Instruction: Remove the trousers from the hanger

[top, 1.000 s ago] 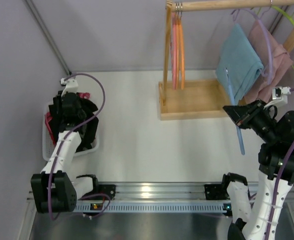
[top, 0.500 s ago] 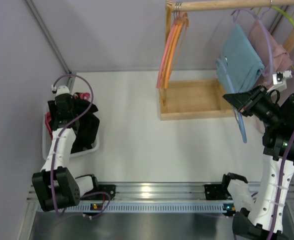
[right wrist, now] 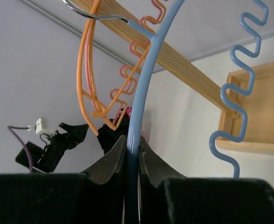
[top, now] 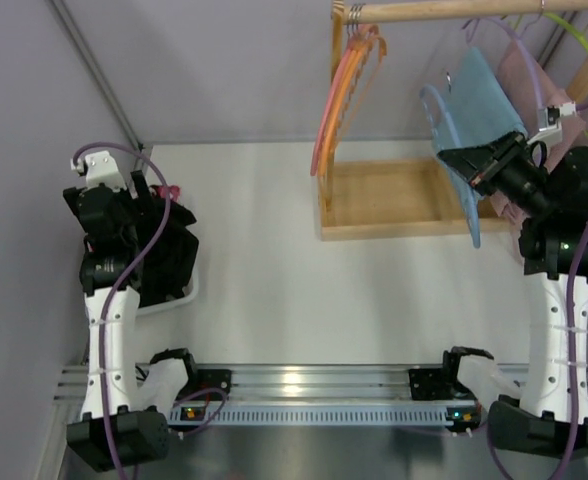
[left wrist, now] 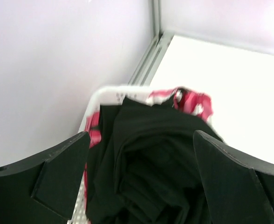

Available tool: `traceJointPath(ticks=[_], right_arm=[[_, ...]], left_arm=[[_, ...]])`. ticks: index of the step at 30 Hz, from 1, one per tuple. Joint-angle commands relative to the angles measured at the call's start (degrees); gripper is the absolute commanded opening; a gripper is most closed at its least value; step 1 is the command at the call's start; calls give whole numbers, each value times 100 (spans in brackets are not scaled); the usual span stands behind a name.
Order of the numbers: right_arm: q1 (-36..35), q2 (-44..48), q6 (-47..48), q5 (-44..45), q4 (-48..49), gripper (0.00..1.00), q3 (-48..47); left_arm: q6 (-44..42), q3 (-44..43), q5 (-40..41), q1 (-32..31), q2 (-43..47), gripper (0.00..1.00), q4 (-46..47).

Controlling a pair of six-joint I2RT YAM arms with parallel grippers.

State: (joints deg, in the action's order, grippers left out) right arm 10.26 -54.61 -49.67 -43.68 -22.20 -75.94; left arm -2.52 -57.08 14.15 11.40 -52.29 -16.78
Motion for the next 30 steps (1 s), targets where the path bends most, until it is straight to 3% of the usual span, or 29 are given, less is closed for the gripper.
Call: traceJointPath(ticks=[1,10,16,30], right_arm=[[-401,-164,53,1060,541,0,-675],[-1439,-981,300,2293,646,0,-1694],[-1782,-1508,405,2601,831,0,-2143],[-2380,-2589,775,3015,1033,0,-3014]], left_arm=[[138,-356,-272,29,52,98,-10],[472,-637,-624,29,307,98,-19],[577,-778,-1002,29,439,98,-28],[499,-778,-941,29,773,98,-28]])
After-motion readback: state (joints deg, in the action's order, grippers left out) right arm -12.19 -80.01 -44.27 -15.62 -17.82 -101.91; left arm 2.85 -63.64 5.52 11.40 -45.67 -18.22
